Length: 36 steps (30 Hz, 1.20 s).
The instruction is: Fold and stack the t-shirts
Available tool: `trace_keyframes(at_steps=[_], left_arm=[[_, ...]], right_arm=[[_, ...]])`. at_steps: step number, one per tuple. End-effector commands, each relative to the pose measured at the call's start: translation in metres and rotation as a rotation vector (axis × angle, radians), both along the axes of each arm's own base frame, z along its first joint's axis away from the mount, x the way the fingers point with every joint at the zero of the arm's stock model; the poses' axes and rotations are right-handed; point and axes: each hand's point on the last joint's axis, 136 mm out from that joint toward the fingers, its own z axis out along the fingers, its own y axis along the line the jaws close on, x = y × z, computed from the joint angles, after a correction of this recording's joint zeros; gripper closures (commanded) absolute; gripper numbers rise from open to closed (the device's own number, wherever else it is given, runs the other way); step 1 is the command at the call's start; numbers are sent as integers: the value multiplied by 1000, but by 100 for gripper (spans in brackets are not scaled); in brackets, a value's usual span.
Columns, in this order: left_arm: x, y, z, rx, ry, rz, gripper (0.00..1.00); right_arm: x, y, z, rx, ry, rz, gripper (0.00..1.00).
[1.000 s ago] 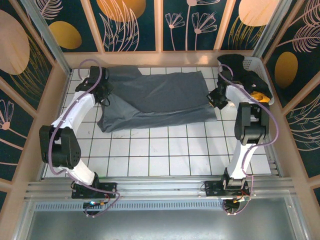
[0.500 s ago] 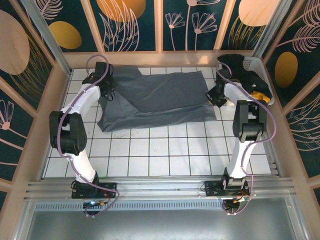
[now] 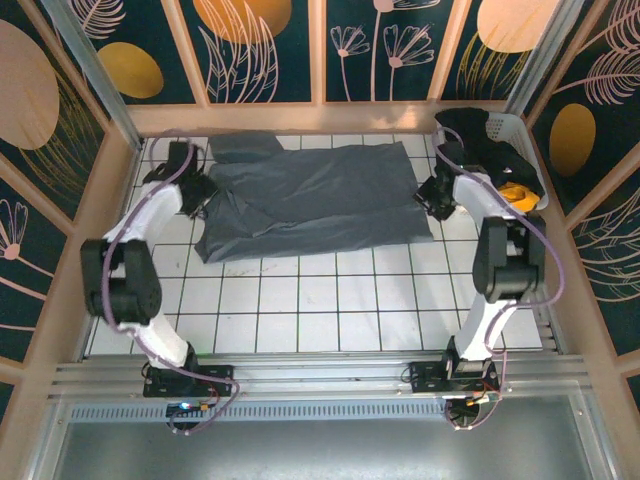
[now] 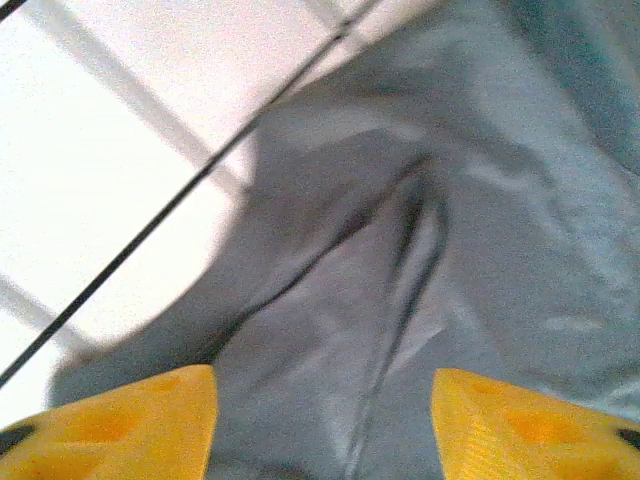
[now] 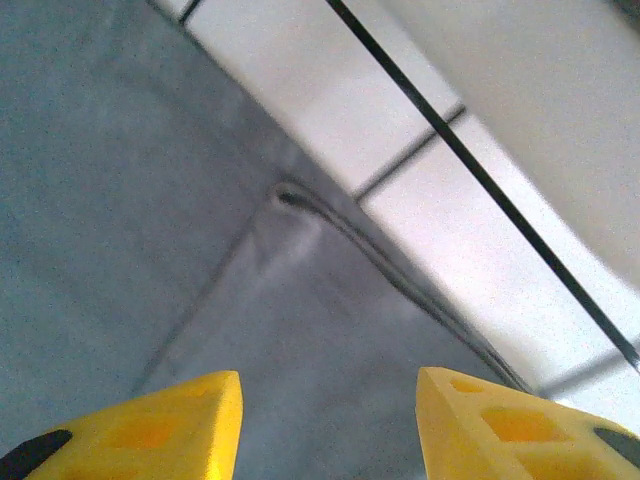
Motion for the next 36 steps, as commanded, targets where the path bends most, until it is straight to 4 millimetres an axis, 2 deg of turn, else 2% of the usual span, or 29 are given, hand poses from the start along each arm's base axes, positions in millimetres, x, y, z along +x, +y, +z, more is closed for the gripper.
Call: trace_keyframes(at_steps=[1, 6, 12, 18, 23, 25, 30, 36], left_arm=[[-47, 12, -27, -144, 67, 141, 50], [-69, 10, -61, -223, 126, 175, 61], [-80, 9, -85, -226, 202, 177, 67], [-75, 8, -92, -232, 215, 165, 69], [-88, 22, -88, -150, 255, 194, 68], [-92, 26, -82, -128, 241, 209, 63], [-96, 16, -80, -190, 210, 216, 64], [-95, 0, -95, -276, 232, 178, 66]], right_arm=[[-22, 7, 5, 14, -52, 68, 54], [-50, 11, -21, 45, -19, 100, 57], [-56, 1, -37, 30, 18, 74, 59], [-57, -2, -43, 19, 36, 72, 60], [-60, -4, -45, 12, 46, 64, 60], [-61, -4, -43, 12, 41, 64, 59], [-63, -3, -42, 12, 39, 67, 59], [-61, -3, -46, 15, 51, 64, 60]])
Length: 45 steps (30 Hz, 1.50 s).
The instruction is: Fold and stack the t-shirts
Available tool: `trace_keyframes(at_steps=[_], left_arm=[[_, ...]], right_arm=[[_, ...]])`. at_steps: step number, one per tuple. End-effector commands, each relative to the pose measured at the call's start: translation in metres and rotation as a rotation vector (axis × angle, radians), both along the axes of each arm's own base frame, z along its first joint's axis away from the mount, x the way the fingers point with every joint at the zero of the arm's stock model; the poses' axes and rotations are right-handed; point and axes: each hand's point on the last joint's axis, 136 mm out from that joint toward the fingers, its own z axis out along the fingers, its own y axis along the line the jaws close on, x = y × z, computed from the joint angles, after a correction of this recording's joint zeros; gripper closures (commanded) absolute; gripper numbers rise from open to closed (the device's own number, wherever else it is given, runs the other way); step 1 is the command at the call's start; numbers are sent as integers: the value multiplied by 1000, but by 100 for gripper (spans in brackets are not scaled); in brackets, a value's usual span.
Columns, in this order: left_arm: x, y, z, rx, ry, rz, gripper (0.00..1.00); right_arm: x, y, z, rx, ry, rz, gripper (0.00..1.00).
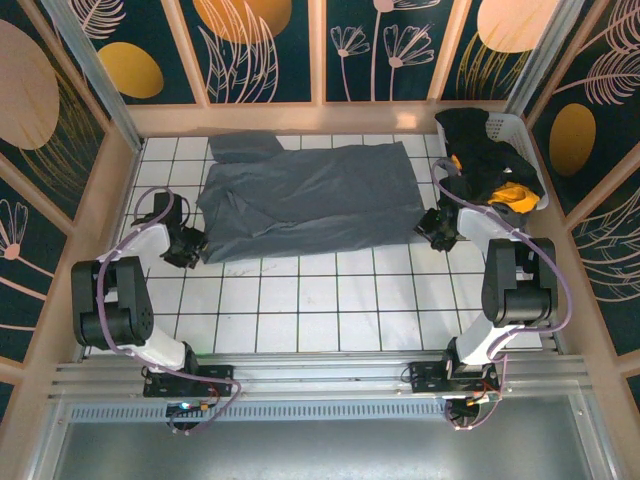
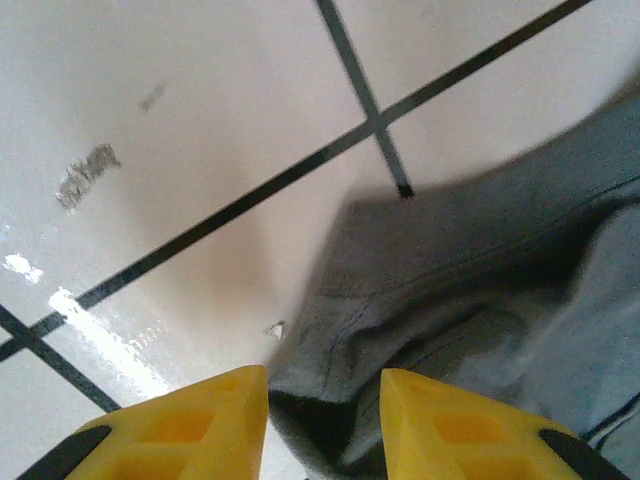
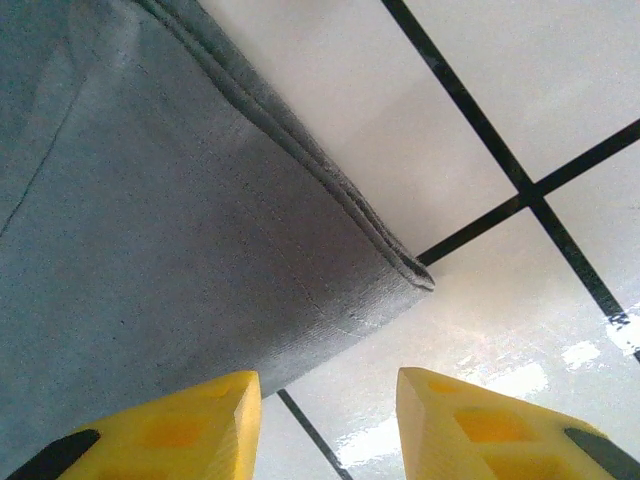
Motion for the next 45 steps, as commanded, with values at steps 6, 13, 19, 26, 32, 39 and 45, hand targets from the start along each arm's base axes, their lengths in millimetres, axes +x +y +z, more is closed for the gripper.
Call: trace_keyframes(at_steps=[6, 13, 19, 26, 32, 39, 45], left_arm=[[0, -12, -19, -81, 24, -6, 68], [2, -2, -28, -22, 58, -23, 88], [-8, 8, -22, 50, 83, -47, 100], [-11, 10, -22, 56, 85, -40, 100], [-13, 21, -20, 77, 100, -31, 100], [-23, 34, -15, 122, 127, -38, 100], [-50, 41, -19, 179, 181, -34, 100]], right_arm=[[4, -3, -5, -14, 1, -3, 59], [3, -9, -17, -49, 25, -22, 59], [5, -15, -20, -84, 36, -33, 59], [6, -15, -36, -94, 68, -41, 64], [2, -16, -45, -121, 105, -48, 99], [-48, -17, -41, -147, 203, -67, 100], [-128, -13, -52, -152, 350, -59, 100]])
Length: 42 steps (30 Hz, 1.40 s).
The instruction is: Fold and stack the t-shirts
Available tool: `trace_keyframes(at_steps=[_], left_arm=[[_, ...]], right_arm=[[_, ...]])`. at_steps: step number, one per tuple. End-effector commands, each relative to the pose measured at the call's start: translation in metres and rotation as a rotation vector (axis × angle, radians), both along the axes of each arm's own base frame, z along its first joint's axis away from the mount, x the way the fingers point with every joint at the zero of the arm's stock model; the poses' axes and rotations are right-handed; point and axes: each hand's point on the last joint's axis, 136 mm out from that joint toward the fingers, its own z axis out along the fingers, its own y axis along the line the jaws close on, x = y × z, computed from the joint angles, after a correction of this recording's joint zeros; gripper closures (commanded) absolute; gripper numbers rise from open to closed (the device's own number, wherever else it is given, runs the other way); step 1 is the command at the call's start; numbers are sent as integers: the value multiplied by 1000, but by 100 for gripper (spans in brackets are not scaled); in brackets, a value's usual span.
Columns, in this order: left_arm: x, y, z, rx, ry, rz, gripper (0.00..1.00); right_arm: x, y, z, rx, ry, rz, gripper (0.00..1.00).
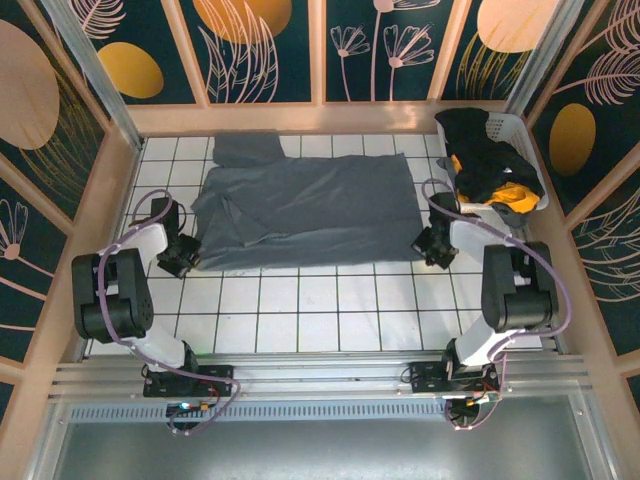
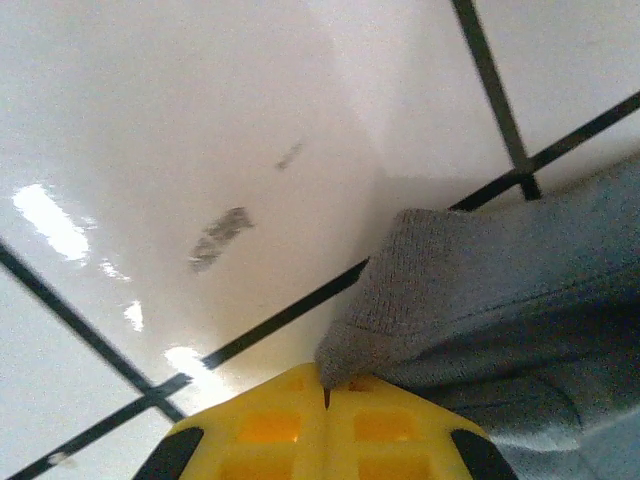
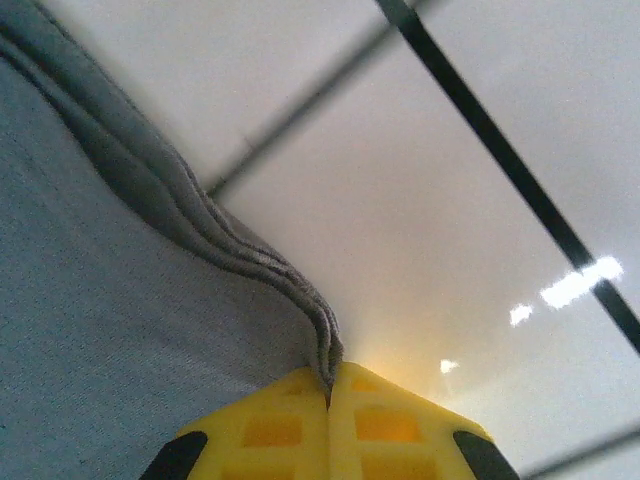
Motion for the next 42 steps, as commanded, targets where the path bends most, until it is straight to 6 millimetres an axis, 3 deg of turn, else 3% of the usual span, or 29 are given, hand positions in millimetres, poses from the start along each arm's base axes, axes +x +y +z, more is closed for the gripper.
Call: trace_keyframes(at_steps=[1, 4, 7, 13, 17, 18, 19, 21, 27, 28, 30, 34, 37, 39, 42], left_arm=[[-33, 15, -2, 91, 86, 4, 100], [-50, 22, -3, 139, 115, 15, 100], [-66, 31, -1, 200, 144, 21, 100], [-75, 42, 0, 275, 171, 7, 95], [-74, 39, -4, 248, 165, 28, 73], [-72, 38, -2, 244, 151, 41, 61], [-69, 39, 4, 245, 130, 56, 50], [-63, 42, 18, 260, 85, 84, 39], [-20, 48, 93, 278, -96, 130, 30], [-9, 43, 105, 236, -133, 134, 30], [-2, 22, 106, 136, -155, 114, 30], [1, -55, 86, -96, -152, 29, 34], [-7, -115, 62, -243, -118, -9, 37], [-13, -130, 49, -275, -96, -4, 37], [-17, -132, 36, -280, -81, 21, 36]], right_arm=[[-83, -12, -20, -59, 242, -38, 100], [-111, -12, -19, -68, 300, -37, 100], [-128, -6, -16, -80, 338, -15, 100], [-135, 10, -21, -20, 365, 8, 100], [-138, 11, -23, 4, 378, 6, 100], [-135, 11, -20, 7, 362, 10, 92], [-132, 11, -15, 6, 345, 12, 81], [-123, 11, -3, 0, 305, 24, 66], [-75, 27, 53, -77, 89, 136, 60], [-64, 36, 62, -64, 33, 169, 58], [-41, 63, 77, 25, -82, 270, 56], [-7, 130, 113, 265, -283, 531, 56], [1, 165, 131, 399, -351, 644, 52], [4, 173, 129, 418, -342, 662, 52], [7, 180, 125, 427, -331, 677, 52]])
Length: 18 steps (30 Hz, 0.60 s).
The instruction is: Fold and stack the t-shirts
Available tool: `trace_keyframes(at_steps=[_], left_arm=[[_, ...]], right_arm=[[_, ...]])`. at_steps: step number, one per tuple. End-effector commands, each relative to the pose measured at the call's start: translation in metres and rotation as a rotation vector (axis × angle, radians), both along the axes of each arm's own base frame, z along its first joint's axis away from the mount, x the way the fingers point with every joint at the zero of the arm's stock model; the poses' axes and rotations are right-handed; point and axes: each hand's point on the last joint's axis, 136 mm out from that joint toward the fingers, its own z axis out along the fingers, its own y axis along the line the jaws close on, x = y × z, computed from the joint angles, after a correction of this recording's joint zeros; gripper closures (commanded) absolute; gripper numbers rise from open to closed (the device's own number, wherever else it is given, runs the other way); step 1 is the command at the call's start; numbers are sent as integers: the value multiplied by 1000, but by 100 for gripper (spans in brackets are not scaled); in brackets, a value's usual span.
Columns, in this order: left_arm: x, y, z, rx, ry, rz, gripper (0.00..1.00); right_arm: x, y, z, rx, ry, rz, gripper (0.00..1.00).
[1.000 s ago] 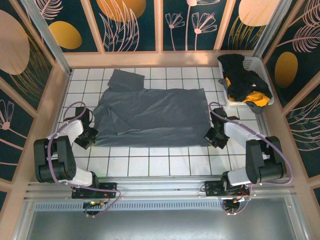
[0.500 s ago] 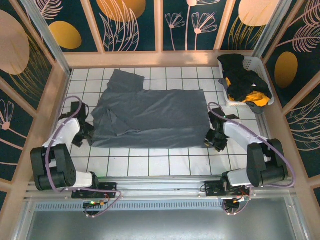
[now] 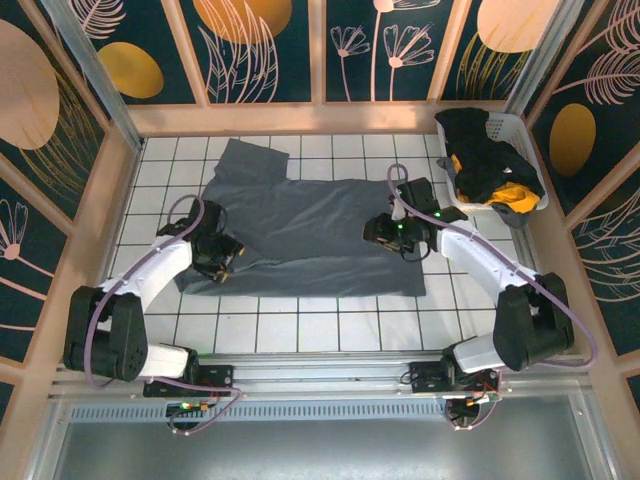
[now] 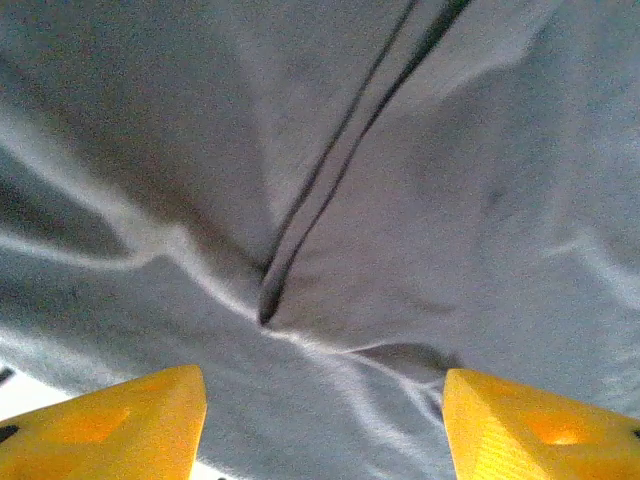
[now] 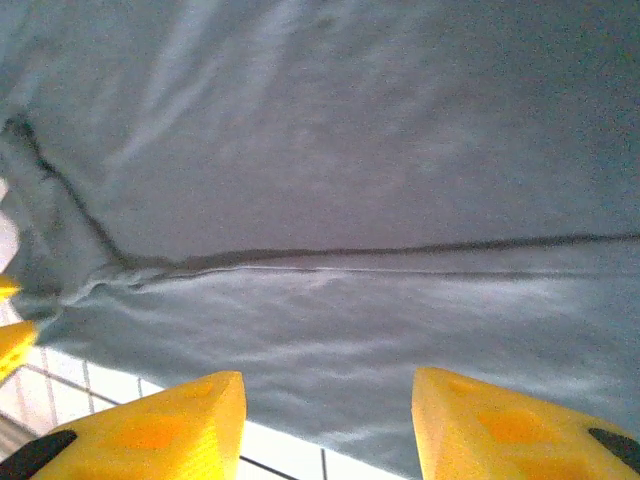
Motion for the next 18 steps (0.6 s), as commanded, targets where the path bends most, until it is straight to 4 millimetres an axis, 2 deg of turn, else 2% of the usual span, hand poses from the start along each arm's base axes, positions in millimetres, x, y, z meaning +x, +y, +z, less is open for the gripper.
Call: trace_keyframes(at_steps=[1, 5, 11, 16, 18], left_arm=[[6, -10, -7, -92, 6, 99, 36], [3, -8, -18, -72, 35, 89, 39], [7, -9, -27, -81, 25, 103, 56], [12, -8, -30, -61, 32, 82, 77], [15, -7, -28, -52, 24, 79, 90]], right_arm=[[7, 21, 13, 75, -47, 89, 52], [9, 25, 10, 92, -38, 83, 52], [10, 26, 10, 93, -36, 78, 54], [11, 25, 10, 86, -34, 72, 54], [12, 25, 9, 81, -30, 69, 54]])
